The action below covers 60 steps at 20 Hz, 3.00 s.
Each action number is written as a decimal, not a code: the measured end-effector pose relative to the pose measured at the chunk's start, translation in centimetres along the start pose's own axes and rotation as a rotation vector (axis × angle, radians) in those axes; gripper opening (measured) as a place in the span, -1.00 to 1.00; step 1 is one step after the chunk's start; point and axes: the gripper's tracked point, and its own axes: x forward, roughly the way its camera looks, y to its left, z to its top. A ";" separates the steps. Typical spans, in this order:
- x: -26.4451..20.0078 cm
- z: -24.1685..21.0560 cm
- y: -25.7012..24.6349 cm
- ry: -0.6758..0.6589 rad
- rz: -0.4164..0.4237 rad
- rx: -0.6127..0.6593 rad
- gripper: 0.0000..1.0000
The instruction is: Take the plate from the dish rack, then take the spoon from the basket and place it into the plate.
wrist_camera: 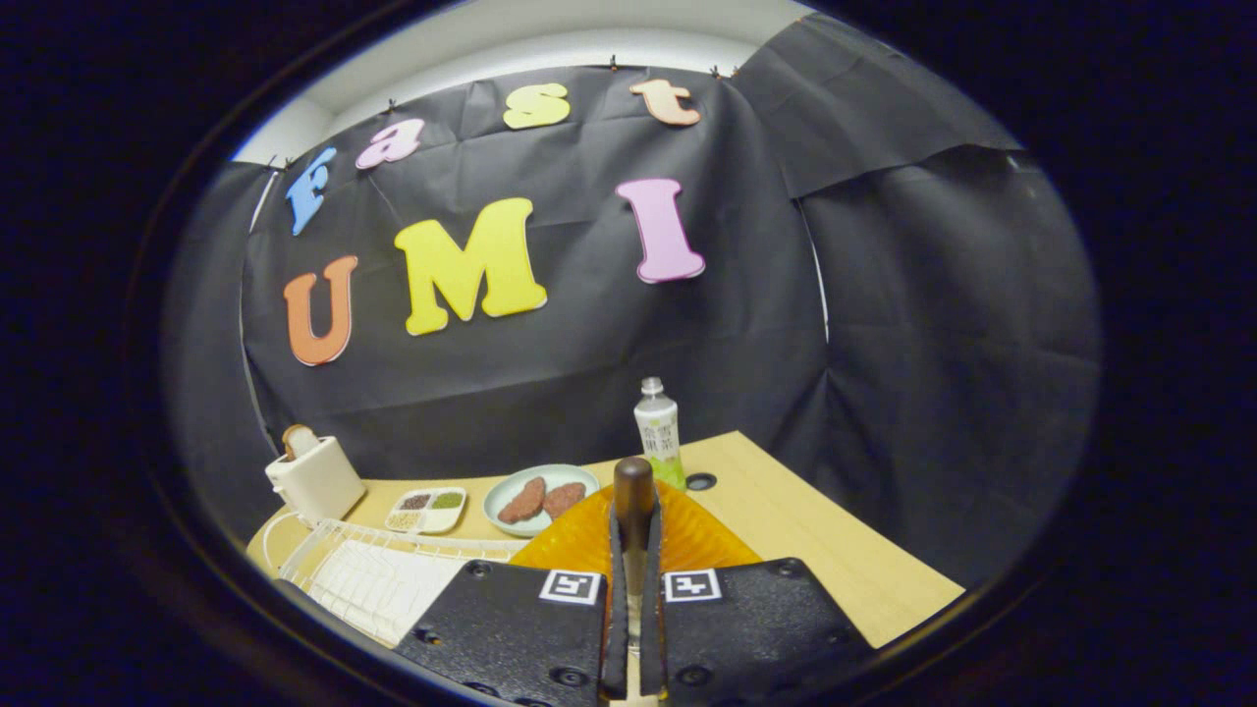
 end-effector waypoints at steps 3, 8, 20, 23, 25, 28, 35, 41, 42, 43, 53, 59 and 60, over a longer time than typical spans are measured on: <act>-3.6 1.4 1.7 -0.056 0.029 0.008 -0.80; -10.1 0.1 4.9 -0.077 0.095 0.056 -0.80; -16.6 -12.4 11.8 -0.030 0.142 0.122 -0.80; -16.7 -14.7 13.3 0.000 0.153 0.170 -0.80; -16.8 -16.0 14.0 0.024 0.161 0.201 -0.80; -16.8 -17.2 14.7 0.052 0.175 0.229 -0.76; -17.4 -16.0 12.8 -0.010 0.131 0.193 -0.46; -17.9 -14.4 11.9 -0.057 0.136 0.113 -0.10; -18.1 -14.0 11.9 -0.063 0.144 0.094 0.04; -18.1 -13.5 11.9 -0.070 0.146 0.076 0.08; -24.2 -8.3 11.8 -0.221 0.163 -0.150 0.96; -28.0 -9.4 9.9 -0.238 0.166 -0.175 0.96; -28.6 -9.7 9.8 -0.242 0.168 -0.182 0.96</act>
